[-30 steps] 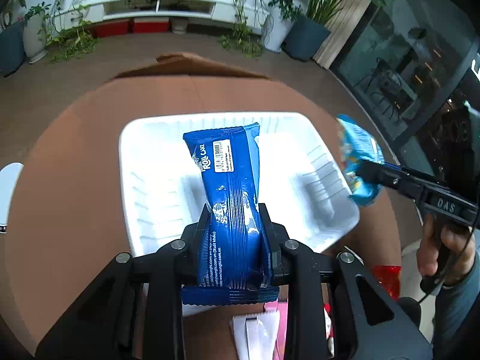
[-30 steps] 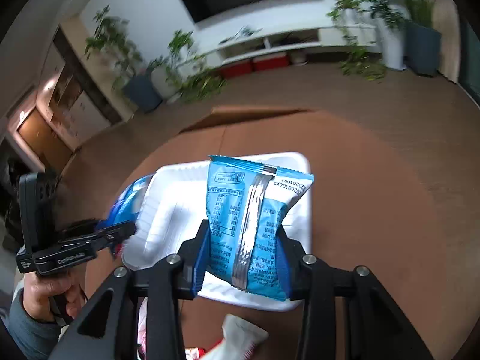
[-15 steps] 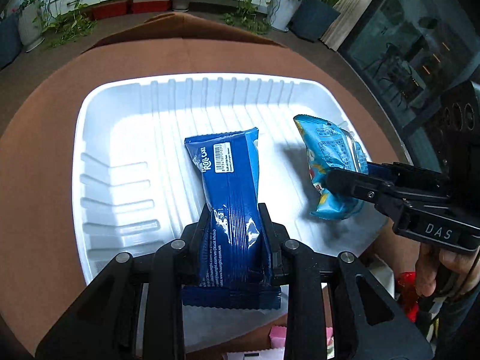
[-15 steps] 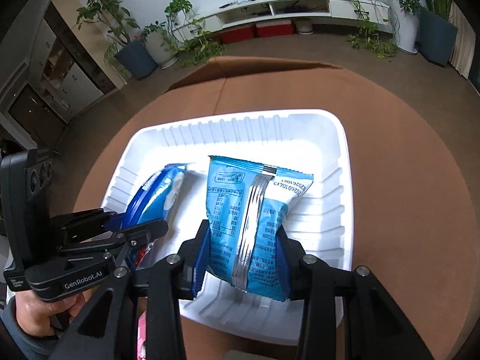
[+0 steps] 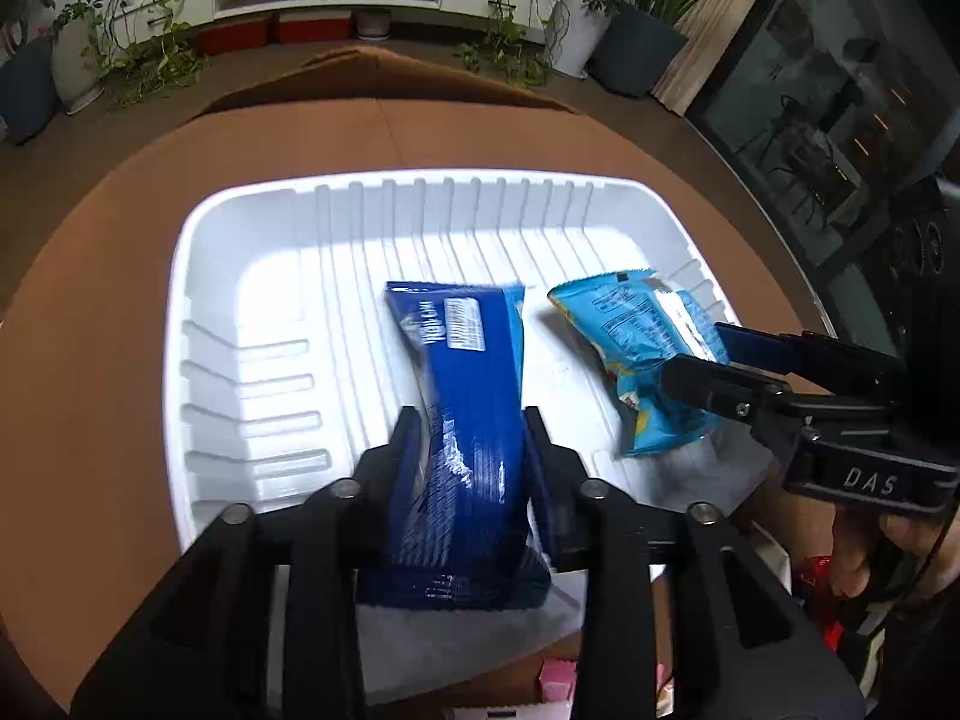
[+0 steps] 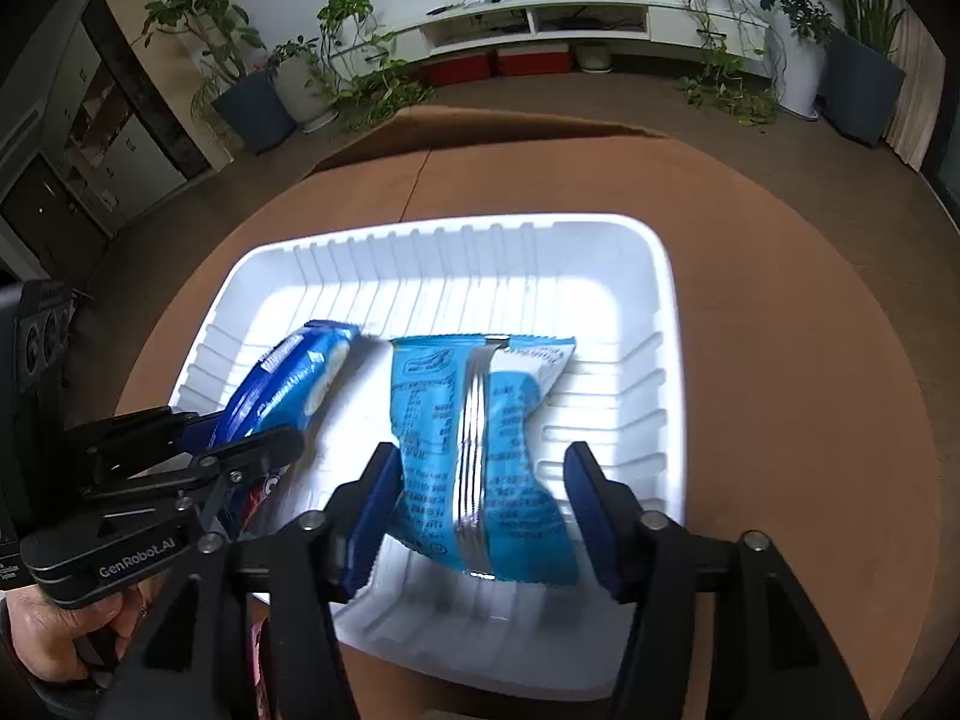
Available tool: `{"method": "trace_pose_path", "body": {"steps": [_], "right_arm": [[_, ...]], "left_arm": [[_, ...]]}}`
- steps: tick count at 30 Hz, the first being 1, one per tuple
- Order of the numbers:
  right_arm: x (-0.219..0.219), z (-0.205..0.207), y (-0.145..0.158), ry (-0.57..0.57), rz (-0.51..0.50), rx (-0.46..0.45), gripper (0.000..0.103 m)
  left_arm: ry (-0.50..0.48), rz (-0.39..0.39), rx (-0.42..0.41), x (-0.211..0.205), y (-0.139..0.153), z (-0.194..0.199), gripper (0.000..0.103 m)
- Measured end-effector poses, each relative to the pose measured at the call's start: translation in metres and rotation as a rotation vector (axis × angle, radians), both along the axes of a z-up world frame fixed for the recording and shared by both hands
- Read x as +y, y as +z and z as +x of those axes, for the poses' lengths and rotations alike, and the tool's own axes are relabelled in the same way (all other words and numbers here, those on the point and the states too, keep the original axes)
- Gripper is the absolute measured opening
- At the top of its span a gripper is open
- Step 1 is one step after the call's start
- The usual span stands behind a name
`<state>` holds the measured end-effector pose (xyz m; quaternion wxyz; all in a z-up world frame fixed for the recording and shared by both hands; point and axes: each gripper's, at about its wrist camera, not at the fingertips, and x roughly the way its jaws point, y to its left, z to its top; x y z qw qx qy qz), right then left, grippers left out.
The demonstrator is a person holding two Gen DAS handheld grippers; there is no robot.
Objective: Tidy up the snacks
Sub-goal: 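Carry both packets into the white tray and open both tools, then lift both tools away from the tray back over the snacks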
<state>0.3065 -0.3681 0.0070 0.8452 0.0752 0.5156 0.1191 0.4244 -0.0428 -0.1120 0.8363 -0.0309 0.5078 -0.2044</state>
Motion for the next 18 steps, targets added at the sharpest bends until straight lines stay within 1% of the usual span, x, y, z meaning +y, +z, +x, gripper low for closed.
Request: {"method": "trace_pose_path", "body": {"steps": [2, 3, 4, 5, 6, 7, 9, 10, 11, 12, 13, 14, 15, 16, 18], "right_arm": [[-0.007, -0.001, 0.008, -0.008, 0.013, -0.02, 0.066], [-0.011, -0.003, 0.014, -0.013, 0.018, -0.035, 0.069], [-0.016, -0.006, 0.024, -0.022, 0.026, -0.06, 0.075], [-0.019, -0.009, 0.031, -0.031, 0.032, -0.078, 0.079], [-0.024, -0.011, 0.038, -0.042, 0.04, -0.097, 0.087], [-0.029, -0.015, 0.048, -0.055, 0.052, -0.12, 0.091], [-0.042, -0.025, 0.069, -0.07, 0.094, -0.176, 0.092], [-0.05, -0.034, 0.081, -0.073, 0.126, -0.219, 0.094], [-0.059, -0.042, 0.092, -0.079, 0.153, -0.261, 0.096], [-0.067, -0.051, 0.102, -0.09, 0.178, -0.303, 0.1], [-0.073, -0.059, 0.11, -0.101, 0.2, -0.338, 0.103], [-0.083, -0.07, 0.12, -0.111, 0.236, -0.381, 0.103], [-0.089, -0.078, 0.125, -0.113, 0.259, -0.407, 0.103], [-0.098, -0.092, 0.134, -0.116, 0.287, -0.447, 0.103], [-0.105, -0.112, 0.142, -0.117, 0.314, -0.488, 0.103]], "left_arm": [[0.013, -0.004, -0.032, 0.008, 0.017, -0.005, 0.055], [0.02, -0.004, -0.052, 0.01, 0.024, -0.008, 0.059], [0.026, -0.007, -0.076, 0.014, 0.033, -0.012, 0.061], [0.031, -0.014, -0.093, 0.017, 0.04, -0.016, 0.064], [0.041, -0.033, -0.12, 0.021, 0.051, -0.022, 0.068], [0.045, -0.052, -0.137, 0.026, 0.06, -0.027, 0.072], [0.038, -0.121, -0.159, 0.036, 0.076, -0.041, 0.085], [0.036, -0.147, -0.161, 0.043, 0.085, -0.049, 0.09], [0.029, -0.168, -0.166, 0.046, 0.091, -0.057, 0.101], [0.021, -0.189, -0.185, 0.05, 0.098, -0.066, 0.103], [0.025, -0.222, -0.241, 0.058, 0.11, -0.082, 0.103], [0.033, -0.248, -0.293, 0.064, 0.118, -0.094, 0.103], [0.051, -0.286, -0.37, 0.073, 0.127, -0.111, 0.103], [0.06, -0.298, -0.405, 0.076, 0.132, -0.122, 0.103], [0.076, -0.306, -0.46, 0.086, 0.143, -0.148, 0.103]]}}
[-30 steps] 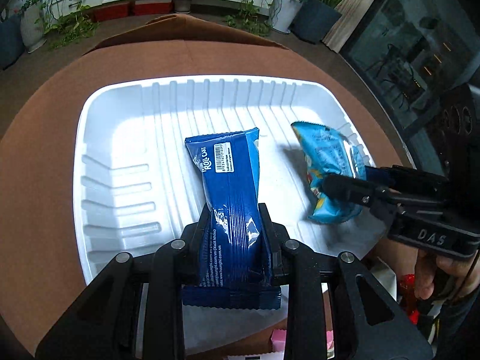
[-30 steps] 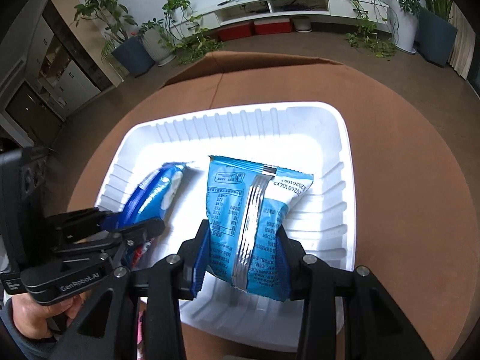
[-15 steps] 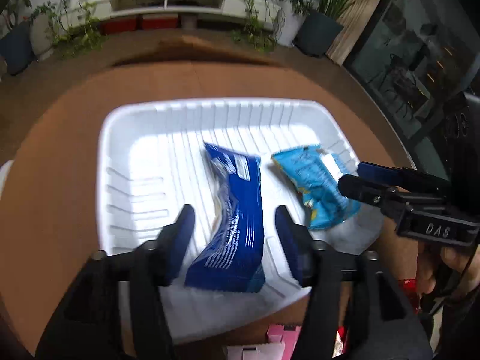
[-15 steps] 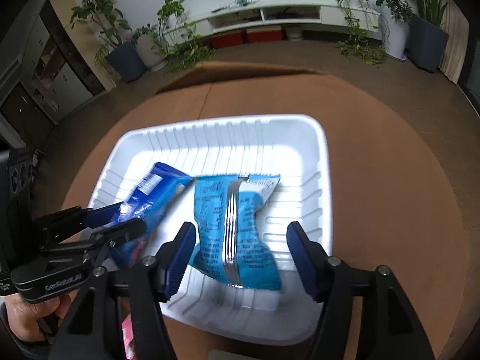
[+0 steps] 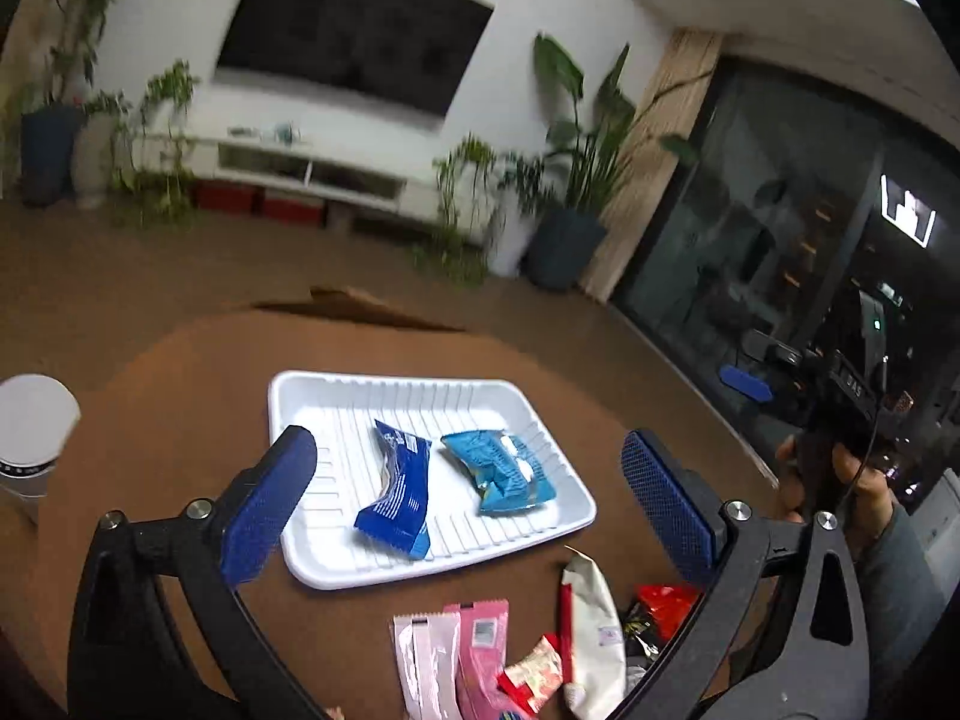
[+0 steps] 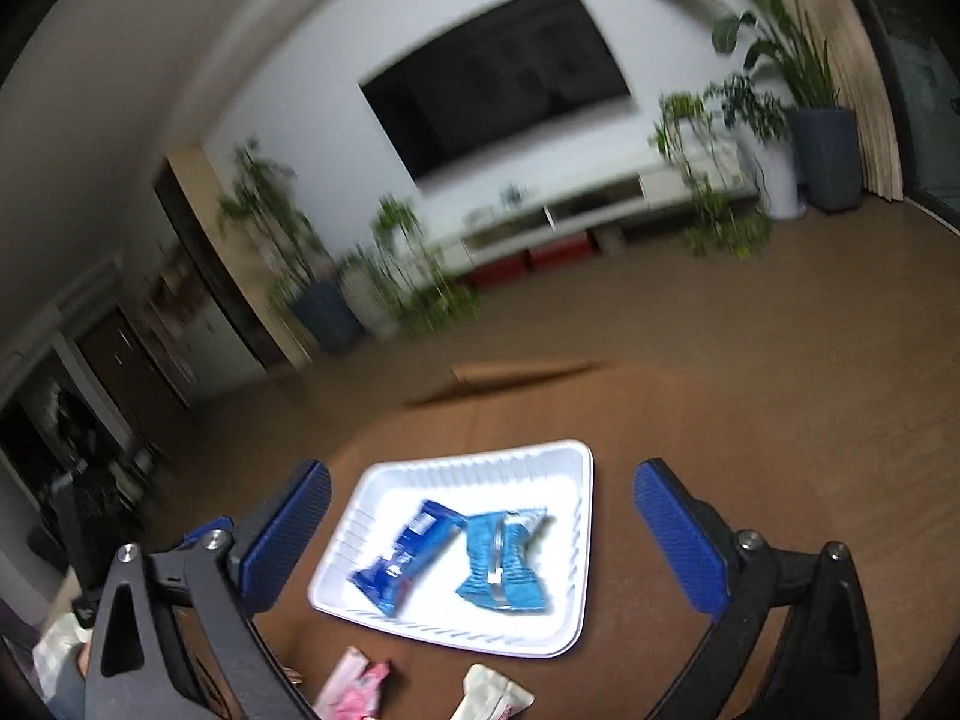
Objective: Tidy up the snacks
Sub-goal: 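Lift both tools away from the tray back over the snacks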
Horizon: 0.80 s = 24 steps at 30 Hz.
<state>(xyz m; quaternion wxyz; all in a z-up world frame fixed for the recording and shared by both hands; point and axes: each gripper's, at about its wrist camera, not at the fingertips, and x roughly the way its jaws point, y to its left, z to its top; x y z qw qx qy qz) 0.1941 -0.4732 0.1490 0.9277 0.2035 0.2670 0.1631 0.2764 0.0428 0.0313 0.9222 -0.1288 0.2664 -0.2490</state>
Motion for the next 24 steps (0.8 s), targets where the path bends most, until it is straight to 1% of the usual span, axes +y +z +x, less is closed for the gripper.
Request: {"method": "trace_pose_path", "body": {"steps": [2, 5, 7, 9, 12, 14, 16, 18, 21, 22, 24], "right_arm": [[-0.002, -0.025, 0.006, 0.015, 0.009, -0.024, 0.103], [0.002, -0.064, 0.009, 0.039, 0.008, -0.063, 0.103], [0.004, -0.09, 0.005, 0.056, 0.006, -0.064, 0.103], [0.004, -0.113, 0.0, 0.07, 0.028, -0.046, 0.103], [0.001, -0.146, -0.014, 0.068, 0.087, -0.014, 0.103], [0.001, -0.162, -0.027, 0.05, 0.113, 0.043, 0.103], [0.0, -0.176, -0.045, 0.019, 0.134, 0.131, 0.103], [-0.003, -0.186, -0.058, -0.001, 0.161, 0.177, 0.103], [-0.006, -0.202, -0.083, -0.039, 0.23, 0.272, 0.103], [-0.003, -0.207, -0.092, -0.048, 0.249, 0.308, 0.103], [0.005, -0.215, -0.096, -0.04, 0.239, 0.316, 0.103]], "left_arm": [[0.028, 0.022, -0.042, 0.005, 0.007, -0.023, 0.103], [0.073, 0.112, -0.053, 0.01, 0.012, -0.053, 0.103], [0.099, 0.164, 0.0, 0.015, 0.01, -0.07, 0.103], [0.158, 0.208, 0.05, 0.025, 0.007, -0.086, 0.103], [0.26, 0.179, 0.06, 0.046, 0.005, -0.119, 0.103], [0.293, 0.188, 0.067, 0.054, 0.002, -0.137, 0.103], [0.294, 0.202, 0.081, 0.061, -0.004, -0.156, 0.103], [0.292, 0.216, 0.098, 0.065, -0.01, -0.171, 0.103], [0.258, 0.264, 0.135, 0.062, -0.028, -0.18, 0.103], [0.236, 0.281, 0.161, 0.061, -0.037, -0.18, 0.103], [0.183, 0.304, 0.209, 0.054, -0.056, -0.176, 0.103]]}}
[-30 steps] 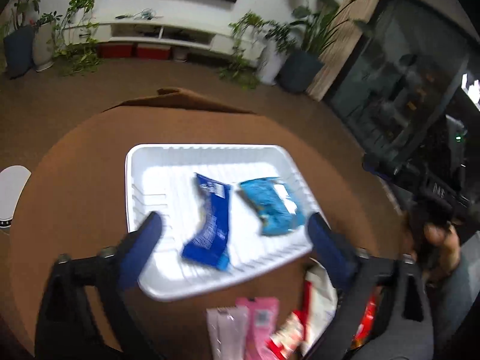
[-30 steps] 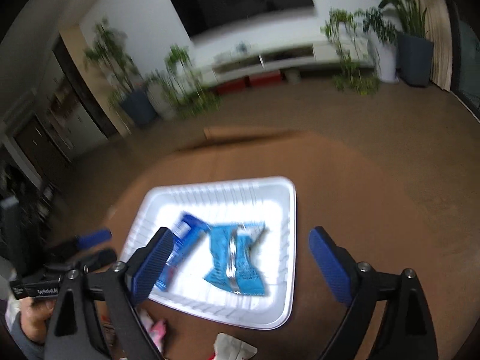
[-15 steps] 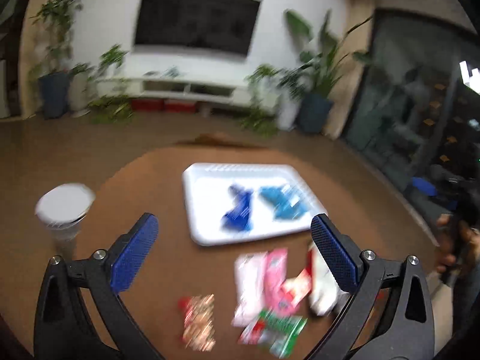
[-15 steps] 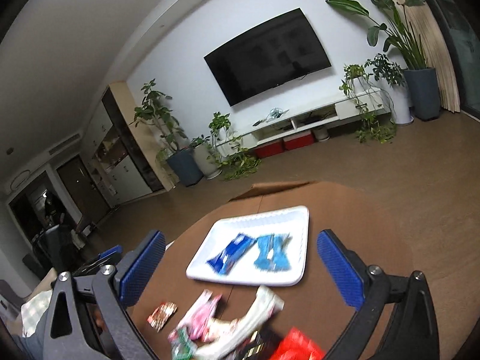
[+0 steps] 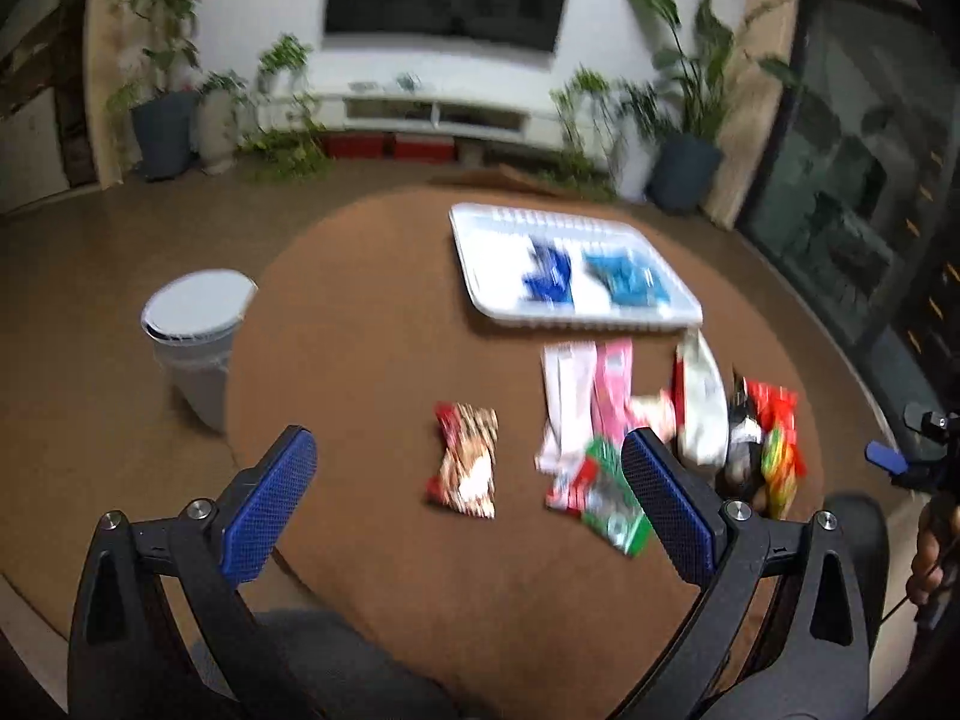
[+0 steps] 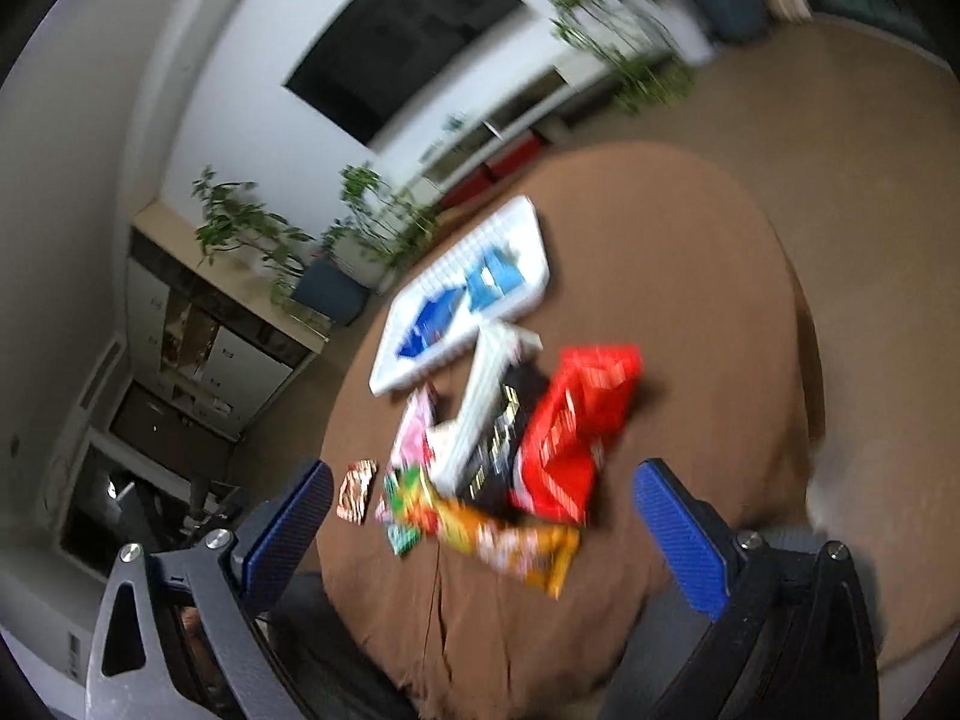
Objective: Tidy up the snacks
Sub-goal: 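Lift both tools away from the tray back over the snacks, then grasp the chocolate wrapper with the left tool while the right tool grasps the yellow ice-pop packet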
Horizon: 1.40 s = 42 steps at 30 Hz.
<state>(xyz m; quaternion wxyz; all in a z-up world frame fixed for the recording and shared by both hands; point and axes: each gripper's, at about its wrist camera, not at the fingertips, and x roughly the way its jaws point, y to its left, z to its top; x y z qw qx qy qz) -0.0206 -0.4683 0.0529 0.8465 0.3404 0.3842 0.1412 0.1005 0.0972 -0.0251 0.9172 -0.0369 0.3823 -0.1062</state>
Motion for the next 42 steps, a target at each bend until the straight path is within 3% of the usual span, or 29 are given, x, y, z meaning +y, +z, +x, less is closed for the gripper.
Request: {"method": "trace_pose_path", "body": {"steps": [8, 13, 16, 22, 29, 33, 40, 42], "right_arm": [[0.104, -0.01, 0.002, 0.232, -0.223, -0.082, 0.099], [0.149, -0.005, -0.004, 0.337, -0.337, -0.106, 0.098], [0.155, -0.004, -0.008, 0.346, -0.391, -0.11, 0.097], [0.127, -0.003, -0.009, 0.279, -0.478, -0.096, 0.092], [0.112, 0.003, -0.011, 0.273, -0.501, -0.077, 0.085], [0.111, 0.005, -0.015, 0.29, -0.505, -0.067, 0.083], [0.113, 0.005, -0.02, 0.304, -0.507, -0.051, 0.083], [0.114, 0.005, -0.02, 0.314, -0.518, -0.045, 0.083]], "left_arm": [[-0.106, 0.197, 0.16, -0.03, -0.044, 0.047, 0.103], [-0.128, 0.227, 0.208, -0.039, -0.069, 0.079, 0.103], [-0.132, 0.234, 0.226, -0.037, -0.077, 0.093, 0.103], [-0.159, 0.249, 0.276, -0.039, -0.093, 0.117, 0.101], [-0.206, 0.256, 0.35, -0.048, -0.113, 0.136, 0.065], [-0.226, 0.245, 0.369, -0.053, -0.12, 0.145, 0.057], [-0.264, 0.258, 0.373, -0.061, -0.121, 0.159, 0.055], [-0.272, 0.26, 0.372, -0.062, -0.12, 0.158, 0.045]]}}
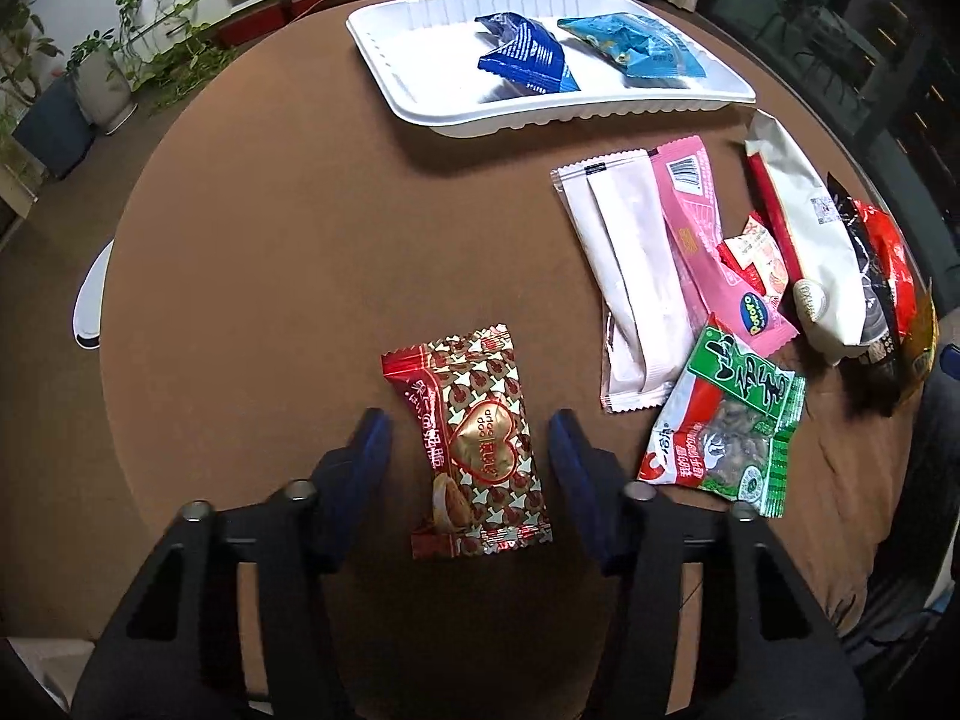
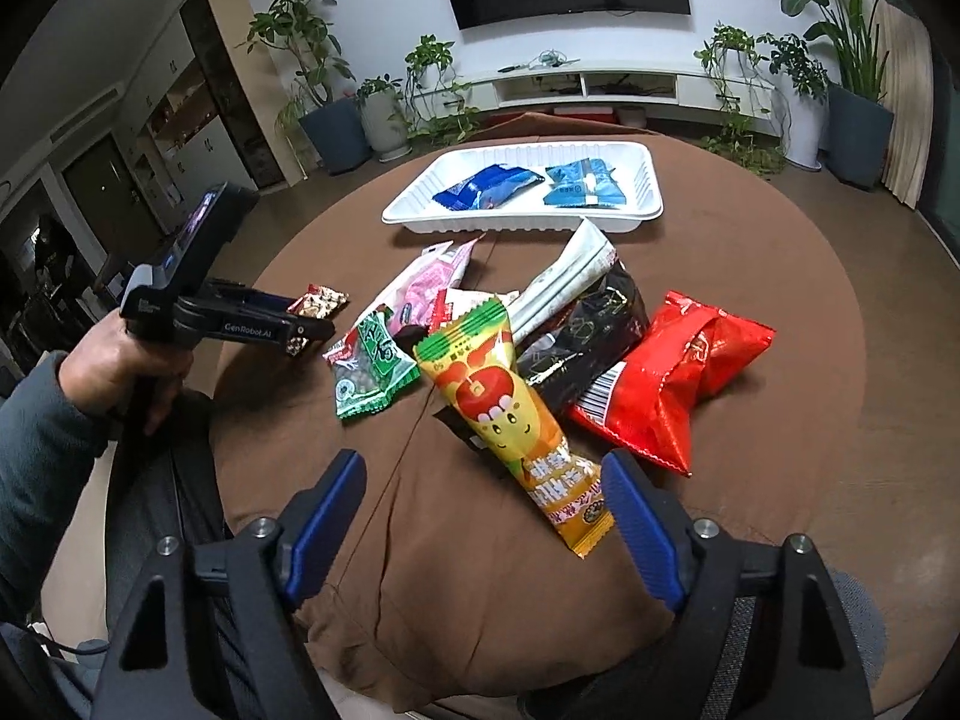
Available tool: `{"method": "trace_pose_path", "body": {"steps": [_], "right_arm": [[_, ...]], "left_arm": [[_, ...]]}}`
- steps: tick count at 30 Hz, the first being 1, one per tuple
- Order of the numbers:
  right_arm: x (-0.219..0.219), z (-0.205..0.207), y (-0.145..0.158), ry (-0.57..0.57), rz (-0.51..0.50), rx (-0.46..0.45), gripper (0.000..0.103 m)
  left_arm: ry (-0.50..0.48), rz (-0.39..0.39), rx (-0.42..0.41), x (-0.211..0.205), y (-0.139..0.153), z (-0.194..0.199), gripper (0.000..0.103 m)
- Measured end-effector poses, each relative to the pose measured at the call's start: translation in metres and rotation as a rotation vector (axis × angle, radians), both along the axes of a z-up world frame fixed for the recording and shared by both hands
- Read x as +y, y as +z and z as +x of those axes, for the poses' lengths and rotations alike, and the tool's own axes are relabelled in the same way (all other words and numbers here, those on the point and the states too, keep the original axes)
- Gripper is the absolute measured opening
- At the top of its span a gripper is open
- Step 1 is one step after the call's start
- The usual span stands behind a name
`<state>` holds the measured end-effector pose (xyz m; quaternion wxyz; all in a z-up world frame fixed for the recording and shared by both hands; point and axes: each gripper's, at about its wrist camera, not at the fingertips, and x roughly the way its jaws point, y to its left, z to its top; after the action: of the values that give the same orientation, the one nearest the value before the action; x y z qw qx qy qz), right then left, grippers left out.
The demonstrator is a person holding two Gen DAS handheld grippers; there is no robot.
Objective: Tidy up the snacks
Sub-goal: 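Grasp the chocolate wrapper with the left tool while the right tool grasps the yellow ice-pop packet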
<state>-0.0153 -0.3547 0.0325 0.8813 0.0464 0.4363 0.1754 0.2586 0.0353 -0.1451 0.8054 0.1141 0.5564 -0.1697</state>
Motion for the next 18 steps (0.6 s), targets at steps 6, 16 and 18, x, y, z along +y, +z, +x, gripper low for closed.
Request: {"method": "trace_pose_path", "body": {"steps": [6, 16, 18], "right_arm": [[0.007, 0.015, -0.006, 0.065, -0.074, 0.021, 0.082], [0.012, 0.043, -0.023, 0.152, -0.167, 0.091, 0.068], [0.015, 0.044, -0.025, 0.172, -0.18, 0.093, 0.066]], "left_arm": [[0.008, -0.008, 0.004, 0.0, 0.0, 0.0, 0.043], [0.015, -0.018, -0.007, 0.005, 0.001, -0.008, 0.044], [0.019, -0.023, -0.008, 0.007, 0.002, -0.009, 0.044]]}}
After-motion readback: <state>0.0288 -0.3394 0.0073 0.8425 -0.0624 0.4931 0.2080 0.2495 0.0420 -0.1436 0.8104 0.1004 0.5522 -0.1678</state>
